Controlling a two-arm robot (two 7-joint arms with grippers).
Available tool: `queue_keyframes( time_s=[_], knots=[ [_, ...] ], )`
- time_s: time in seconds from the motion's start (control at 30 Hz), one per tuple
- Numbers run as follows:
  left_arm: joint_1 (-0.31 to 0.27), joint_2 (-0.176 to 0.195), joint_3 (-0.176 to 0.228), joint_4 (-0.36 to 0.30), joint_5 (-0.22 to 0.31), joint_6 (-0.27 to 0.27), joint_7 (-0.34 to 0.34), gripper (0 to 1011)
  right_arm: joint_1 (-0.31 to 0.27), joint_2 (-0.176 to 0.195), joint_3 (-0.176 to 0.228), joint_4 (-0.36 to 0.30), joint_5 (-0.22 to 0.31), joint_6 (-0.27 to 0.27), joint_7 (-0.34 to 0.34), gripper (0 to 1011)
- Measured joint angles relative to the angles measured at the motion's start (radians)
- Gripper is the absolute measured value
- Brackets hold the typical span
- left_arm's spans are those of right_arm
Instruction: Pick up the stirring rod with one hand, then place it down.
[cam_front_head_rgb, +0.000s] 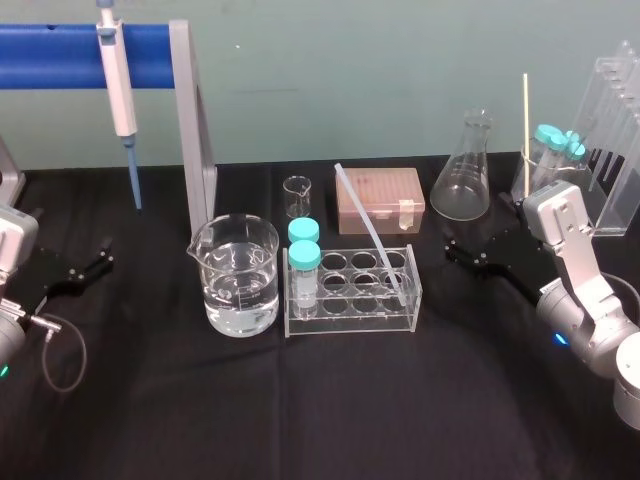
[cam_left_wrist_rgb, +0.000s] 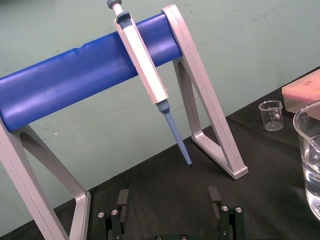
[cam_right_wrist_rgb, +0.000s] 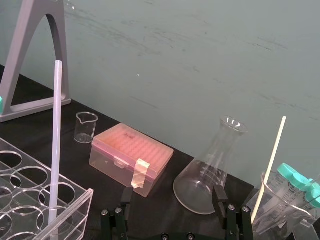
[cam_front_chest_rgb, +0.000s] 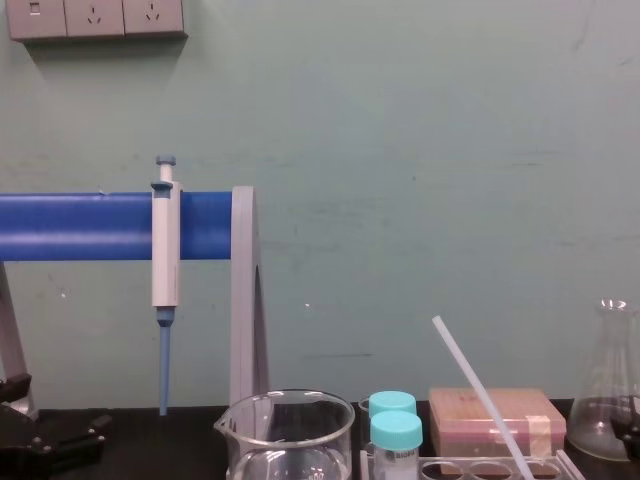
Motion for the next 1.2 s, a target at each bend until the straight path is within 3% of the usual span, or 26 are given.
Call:
queue_keyframes(
  time_s=[1.2],
  knots=[
    [0.000,0.000,0.000,0.000,0.000,0.000,0.000,1000,0.000,0.000,0.000,0.000,0.000,0.000,0.000,1000]
  ],
)
